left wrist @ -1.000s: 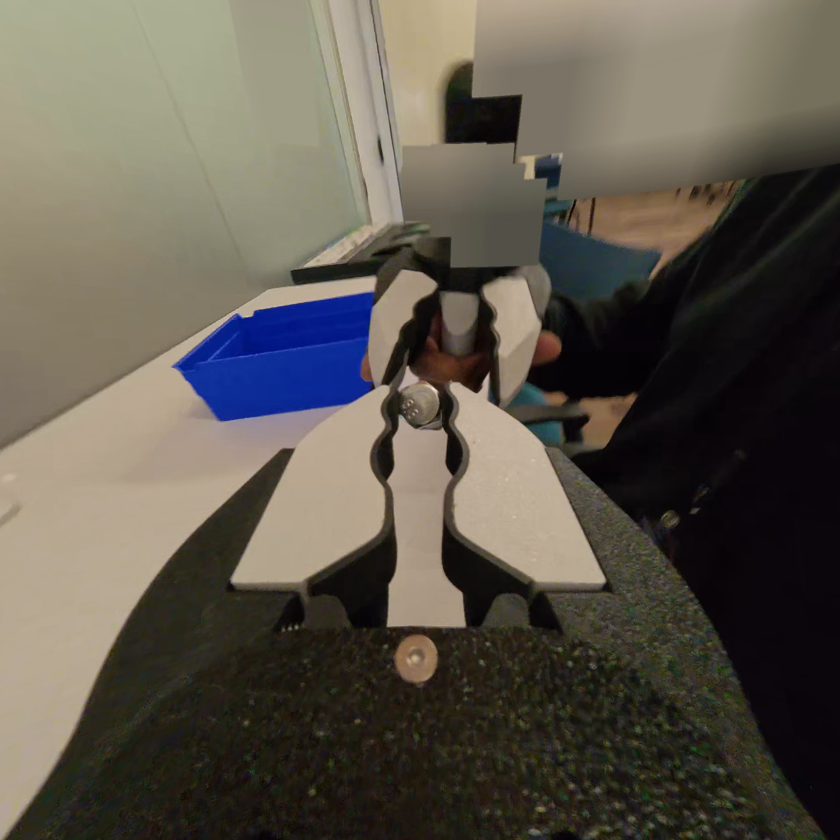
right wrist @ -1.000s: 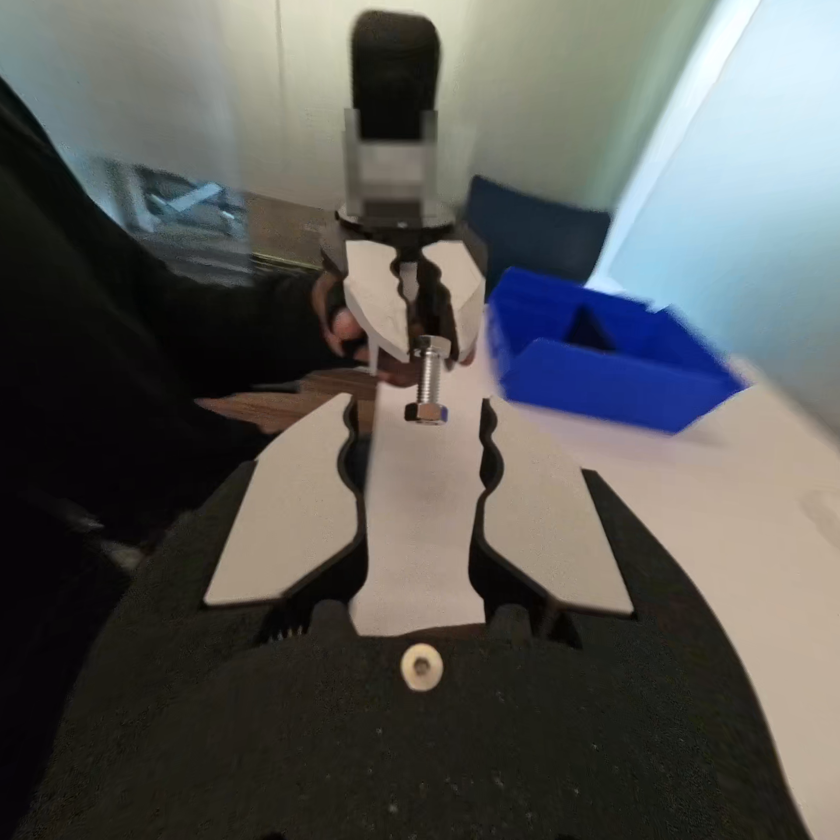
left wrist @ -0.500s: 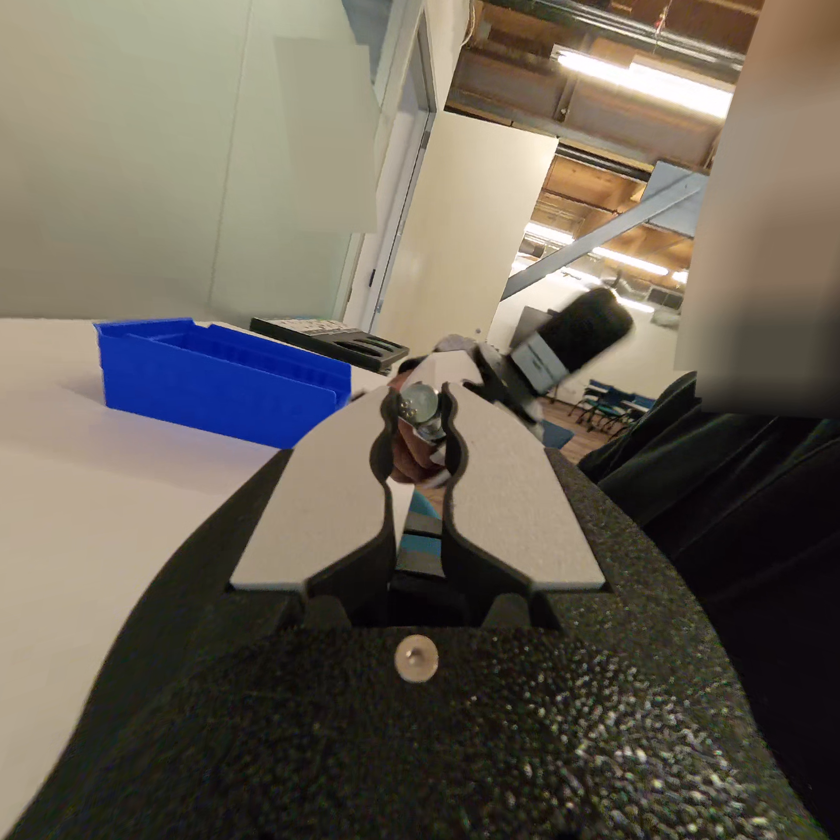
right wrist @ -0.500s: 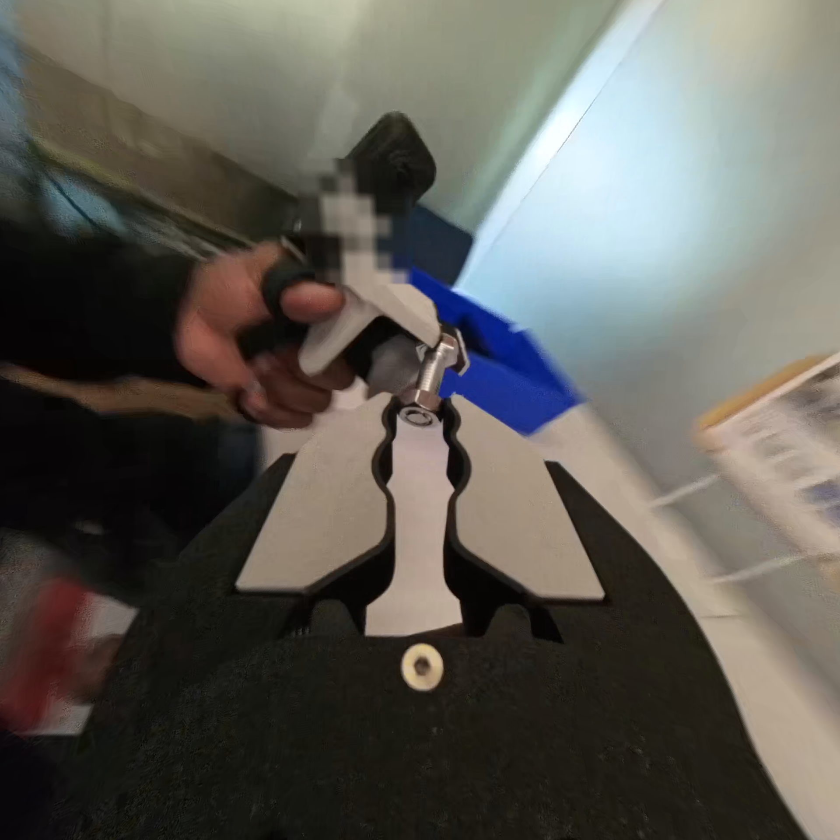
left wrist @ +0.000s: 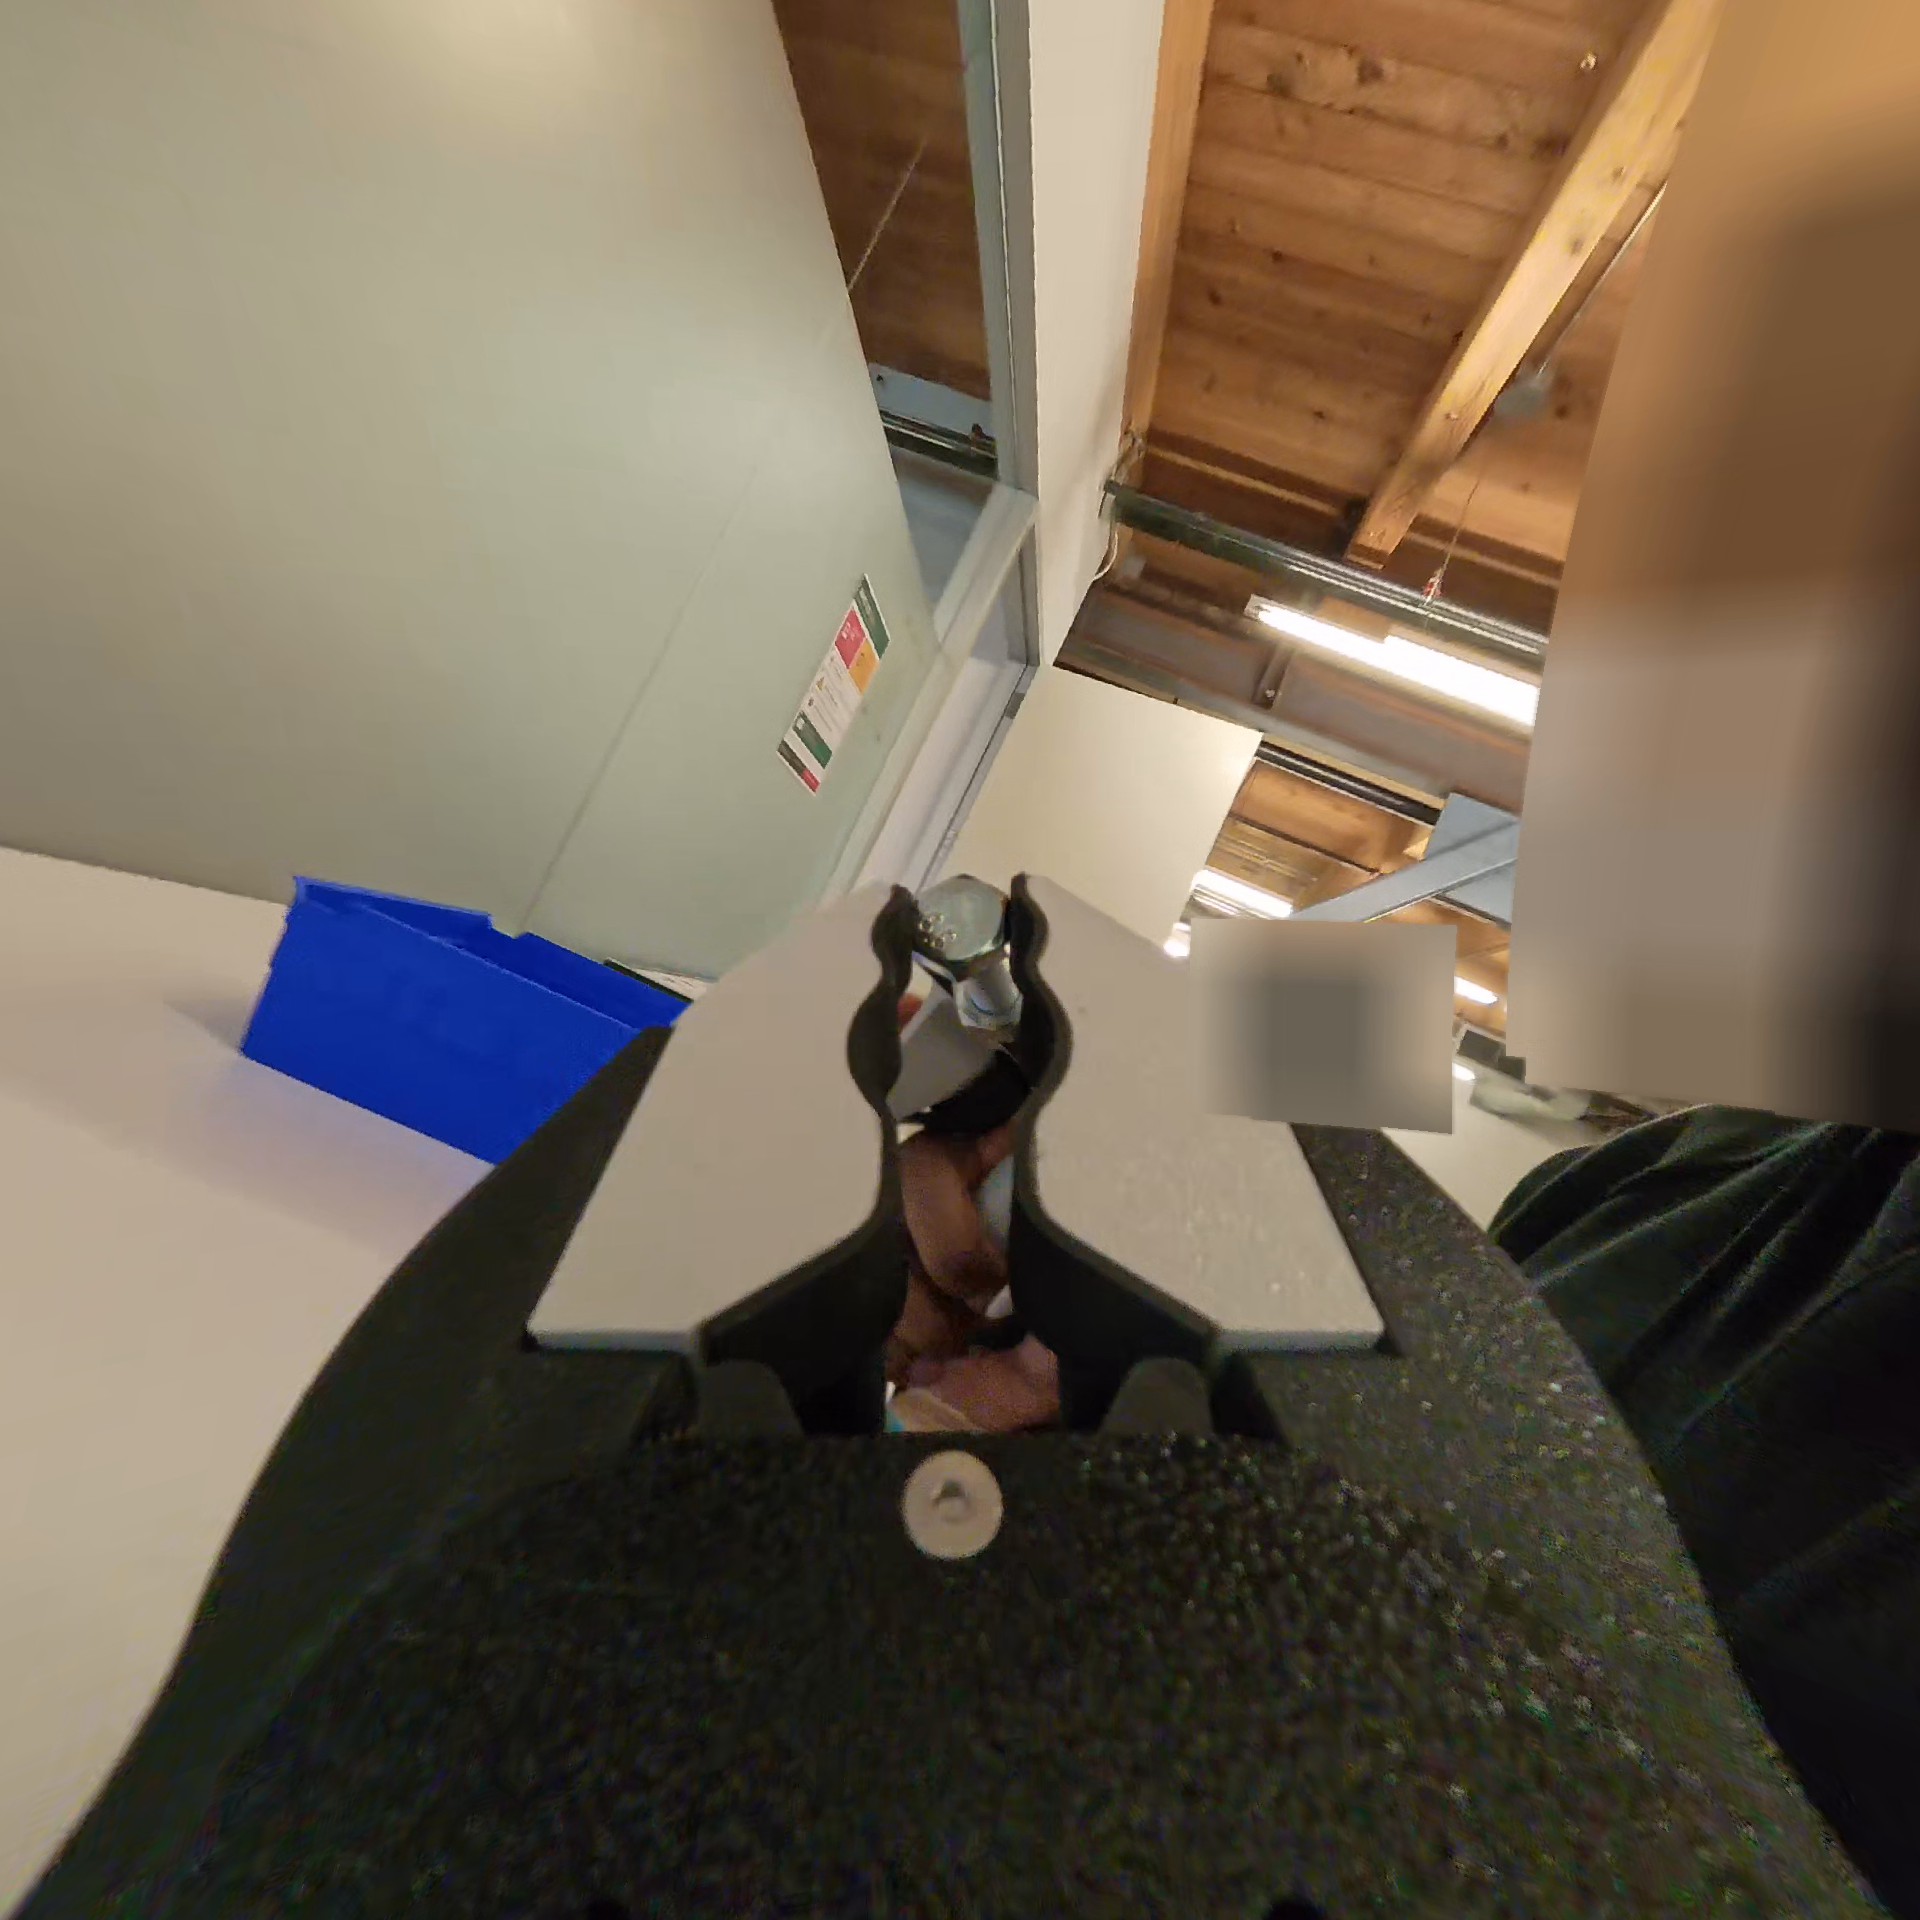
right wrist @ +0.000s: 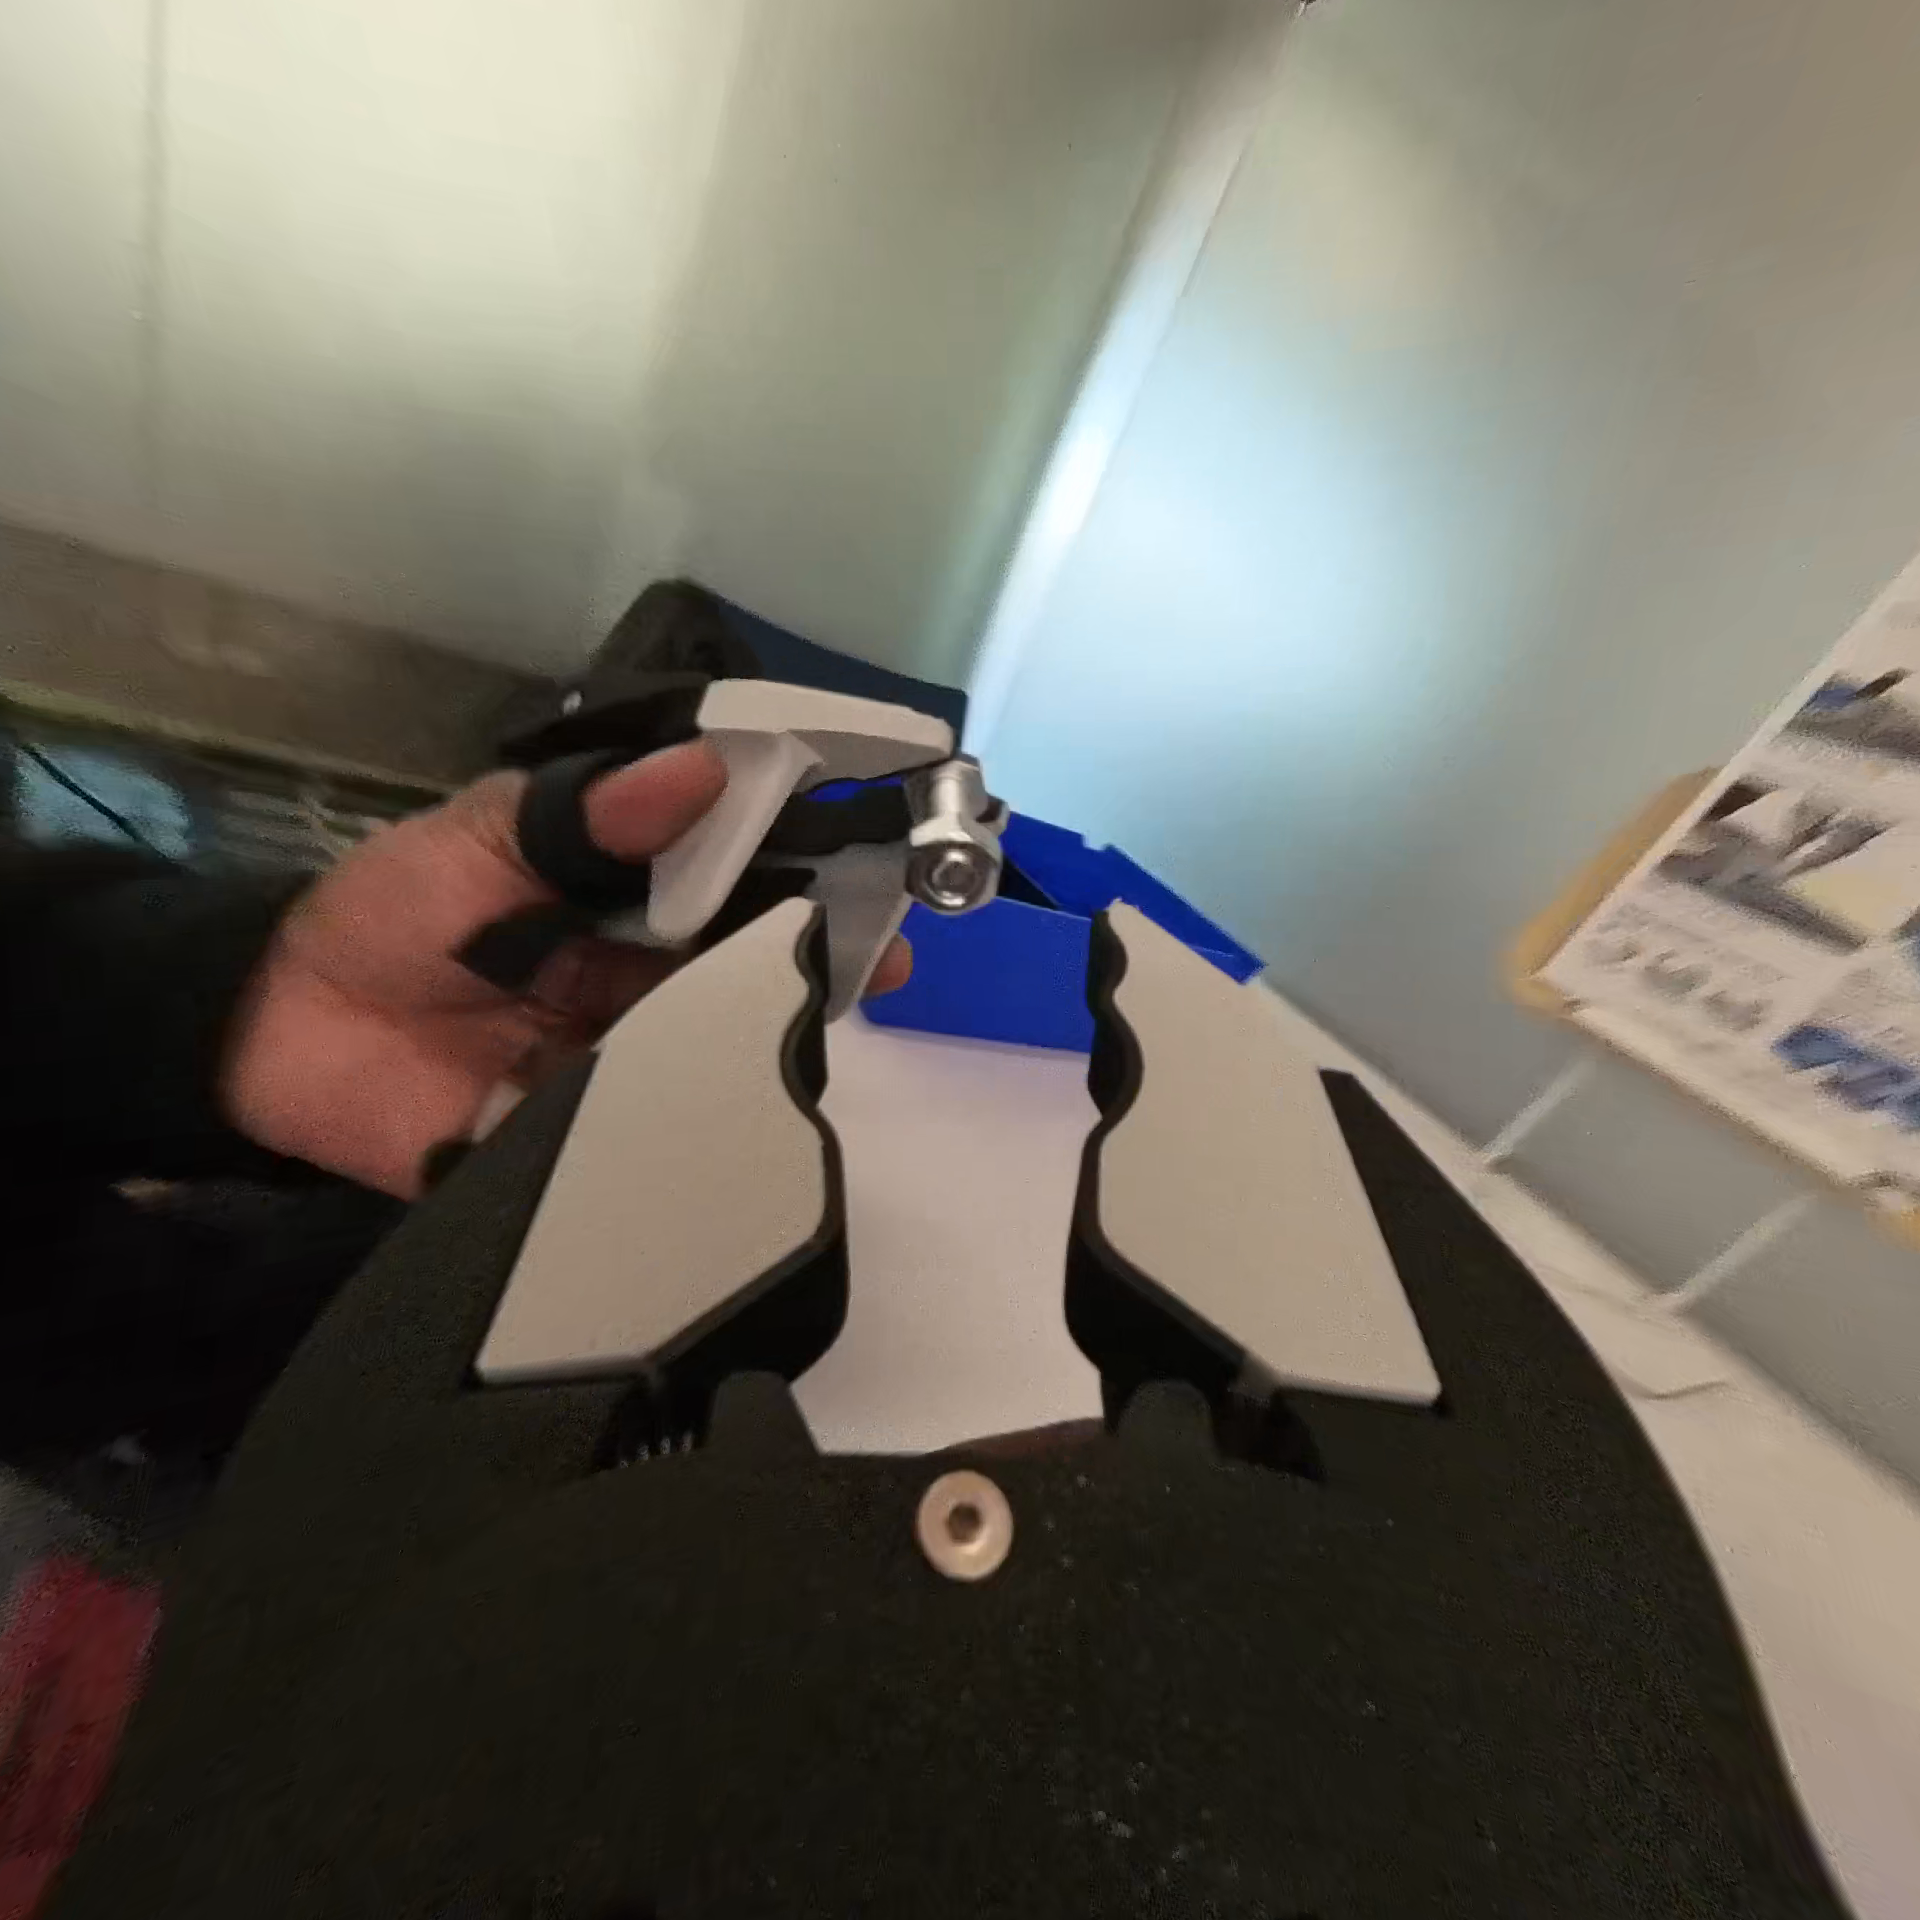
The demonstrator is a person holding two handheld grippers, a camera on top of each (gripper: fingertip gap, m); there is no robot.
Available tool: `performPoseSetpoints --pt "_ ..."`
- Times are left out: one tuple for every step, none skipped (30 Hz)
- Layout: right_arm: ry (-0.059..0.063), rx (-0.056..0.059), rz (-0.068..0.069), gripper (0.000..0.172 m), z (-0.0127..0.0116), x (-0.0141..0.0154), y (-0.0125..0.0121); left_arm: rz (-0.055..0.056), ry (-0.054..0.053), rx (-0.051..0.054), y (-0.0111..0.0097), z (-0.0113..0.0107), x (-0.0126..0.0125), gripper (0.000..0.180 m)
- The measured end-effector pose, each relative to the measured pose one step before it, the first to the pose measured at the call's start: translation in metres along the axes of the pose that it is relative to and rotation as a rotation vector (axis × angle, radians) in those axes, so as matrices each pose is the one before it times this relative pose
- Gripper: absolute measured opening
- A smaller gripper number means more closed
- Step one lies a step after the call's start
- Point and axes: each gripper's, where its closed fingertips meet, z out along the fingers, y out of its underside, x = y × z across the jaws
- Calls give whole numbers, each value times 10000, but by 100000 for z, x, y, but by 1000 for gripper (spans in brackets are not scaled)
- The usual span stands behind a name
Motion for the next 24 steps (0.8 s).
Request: performPoseSetpoints --pt "115 -136 -600 47 142 -190 9 -220 -11 -68 324 148 -18 17" --pt "119 -112 -392 44 90 -52 25 -136 15 -89 333 148 -19 17" --pt "167 -127 -188 38 36 130 69 -91 46 -94 288 146 20 17" --pt "107 -103 32 21 -64 179 -3 -25 32 -81 244 112 34 17" --pt "-90 -60 390 19 -24 59 36 56 10 -4 73 75 -12 17" --pt "-298 -108 935 19 111 13 251 109 12 -27 15 -25 -20 17" --pt "-480 -124 1497 19 28 -35 135 176 -26 -84 48 -59 -76 17" --pt "-676 -60 2011 19 21 -112 90 222 -4 -78 35 -83 -30 17" --pt "-828 15 2322 19 38 -170 30 211 31 -21 13 -76 16 17" --pt "-895 122 2137 19 -6 -171 -122 137 4 34 -20 -72 57 17" --pt "-877 271 1425 19 -95 -263 -315 36 3 83 -61 -26 32 17" --pt "-680 343 486 24 -123 -341 -370 -66 -12 116 -86 -30 52 17" --pt "-250 181 -352 33 -108 -170 -116 -52 -136 117 -80 -1 -116 17" --pt "246 -59 -932 38 -99 175 215 -69 -103 60 -22 1 -126 17" --pt "492 -159 -1397 41 -100 232 323 -141 -67 43 -51 -31 -121 17" --pt "674 -196 -1702 42 -112 279 324 -181 -36 26 -68 -11 -131 17" --pt "810 -215 -1811 43 -132 355 264 -139 -60 -12 -7 -32 -152 17" --pt "698 -244 -1726 42 -107 229 202 -64 -55 -38 40 -26 -88 17" --pt "513 -297 -1515 42 -33 70 201 -32 -34 -55 71 23 -7 16" --pt "359 -230 -1209 42 5 -6 74 -12 -28 -63 90 80 -48 17" --pt "183 -142 -839 42 15 -93 -37 -11 -22 -66 114 92 -2 17" --pt "154 -95 -525 40 18 15 -51 -19 -4 -69 85 50 21 17" --pt "191 -94 -329 38 12 181 -4 -12 -6 -91 174 135 -25 17" --pt "191 -85 -232 33 -2 246 21 -5 -14 -133 214 89 -39 17"
